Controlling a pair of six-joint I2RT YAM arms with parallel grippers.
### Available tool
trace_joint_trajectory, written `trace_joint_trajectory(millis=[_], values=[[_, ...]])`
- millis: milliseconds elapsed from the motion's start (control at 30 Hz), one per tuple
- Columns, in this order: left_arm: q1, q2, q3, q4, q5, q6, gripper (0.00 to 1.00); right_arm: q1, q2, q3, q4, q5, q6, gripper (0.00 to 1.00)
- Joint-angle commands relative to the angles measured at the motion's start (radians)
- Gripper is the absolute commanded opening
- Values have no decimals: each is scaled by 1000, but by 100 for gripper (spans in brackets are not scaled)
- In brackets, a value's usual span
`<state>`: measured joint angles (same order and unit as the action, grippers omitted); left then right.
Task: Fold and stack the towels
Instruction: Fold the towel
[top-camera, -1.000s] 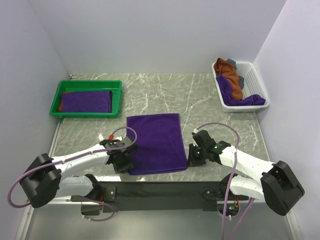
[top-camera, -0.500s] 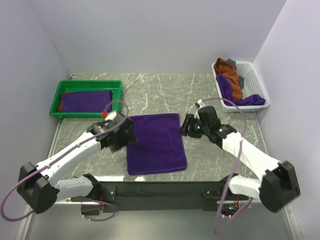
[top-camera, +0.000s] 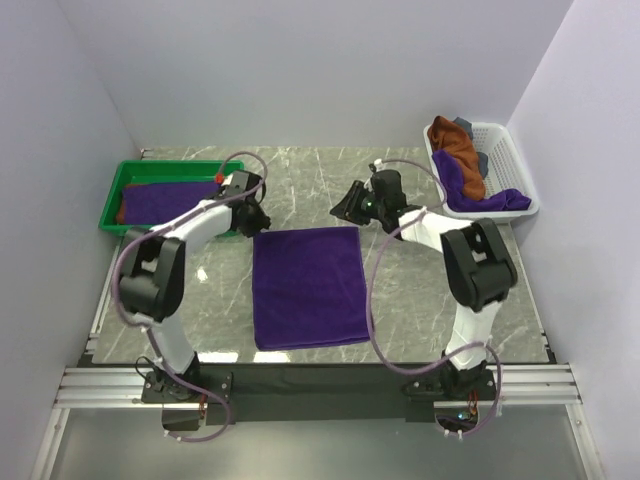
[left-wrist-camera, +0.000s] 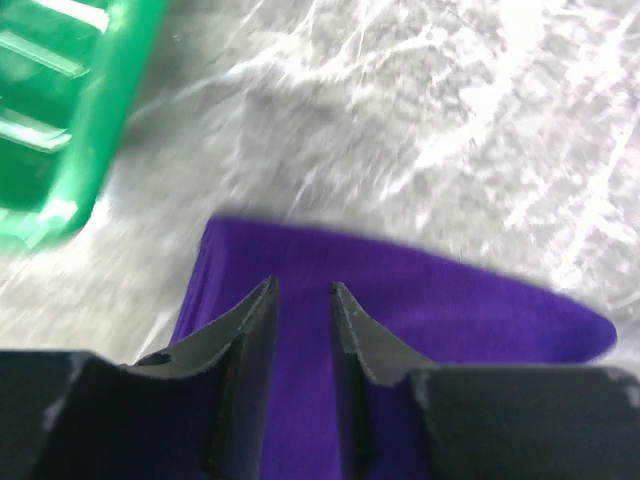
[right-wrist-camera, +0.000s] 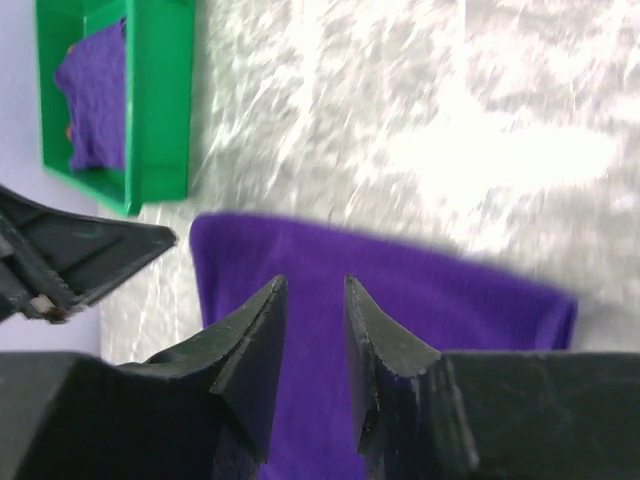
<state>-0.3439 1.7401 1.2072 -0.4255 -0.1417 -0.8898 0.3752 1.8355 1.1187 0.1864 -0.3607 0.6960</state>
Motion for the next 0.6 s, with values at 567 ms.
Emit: trace_joint_trajectory(millis=[567], values=[[60,217,90,59,-49,43,36,-125,185,-16,68,43,143,31]])
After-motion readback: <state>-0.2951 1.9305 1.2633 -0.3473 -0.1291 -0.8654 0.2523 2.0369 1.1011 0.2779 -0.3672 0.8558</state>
